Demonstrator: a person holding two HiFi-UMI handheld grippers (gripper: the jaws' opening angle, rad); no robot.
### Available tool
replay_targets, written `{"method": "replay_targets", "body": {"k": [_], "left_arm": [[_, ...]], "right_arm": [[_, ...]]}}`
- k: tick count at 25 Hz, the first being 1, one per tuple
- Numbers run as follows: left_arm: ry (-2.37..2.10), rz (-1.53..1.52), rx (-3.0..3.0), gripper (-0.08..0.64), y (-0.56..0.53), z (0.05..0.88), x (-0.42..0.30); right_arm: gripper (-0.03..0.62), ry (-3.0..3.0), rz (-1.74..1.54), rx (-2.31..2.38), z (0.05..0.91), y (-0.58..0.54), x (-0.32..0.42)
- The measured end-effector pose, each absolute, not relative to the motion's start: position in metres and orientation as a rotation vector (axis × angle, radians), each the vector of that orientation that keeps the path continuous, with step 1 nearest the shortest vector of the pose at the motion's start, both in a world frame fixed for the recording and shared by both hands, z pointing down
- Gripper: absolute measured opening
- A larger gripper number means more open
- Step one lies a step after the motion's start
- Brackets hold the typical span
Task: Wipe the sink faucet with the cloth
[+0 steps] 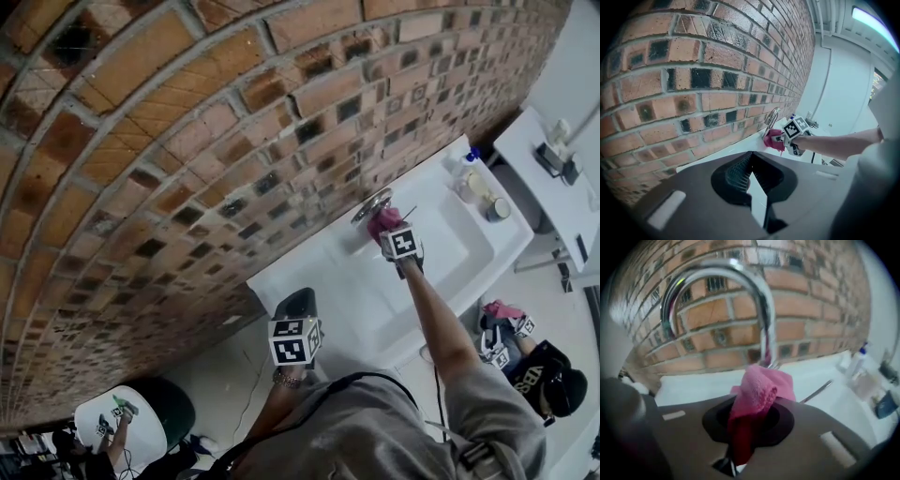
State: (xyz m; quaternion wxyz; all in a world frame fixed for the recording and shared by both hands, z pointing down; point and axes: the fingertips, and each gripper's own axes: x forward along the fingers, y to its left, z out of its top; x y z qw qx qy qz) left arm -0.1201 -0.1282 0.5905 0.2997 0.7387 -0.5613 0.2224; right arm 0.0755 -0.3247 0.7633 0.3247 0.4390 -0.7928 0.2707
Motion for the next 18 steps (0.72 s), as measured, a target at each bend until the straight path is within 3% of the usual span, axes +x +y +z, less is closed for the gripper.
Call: {"method": "replay_targets", "body": {"k": [2, 7, 14, 18], "left_arm": [[-1.488, 0.592, 1.961, 0.02, -0.128, 0.591, -0.119], [-1.479, 0.601, 1.975, 0.02, -0.129, 0.589, -0.116], [-1.448, 0.631, 1.994, 0.02, -0.121, 0.59, -0.108], [-1.445, 0.627, 2.0, 0.02, -0.123, 0.592, -0.109]], "right_arm": [[0.035, -2.094, 0.757, 0.969, 0.773, -0.299, 0.055], [0.035, -2.24, 0.418, 1.067, 0.74, -0.33, 0.04], [0.034, -1.981, 0.486, 1.403, 0.745, -0.349, 0.116], [0.034, -2.216, 0.517, 1.58, 0.687, -0.361, 0.144]]}}
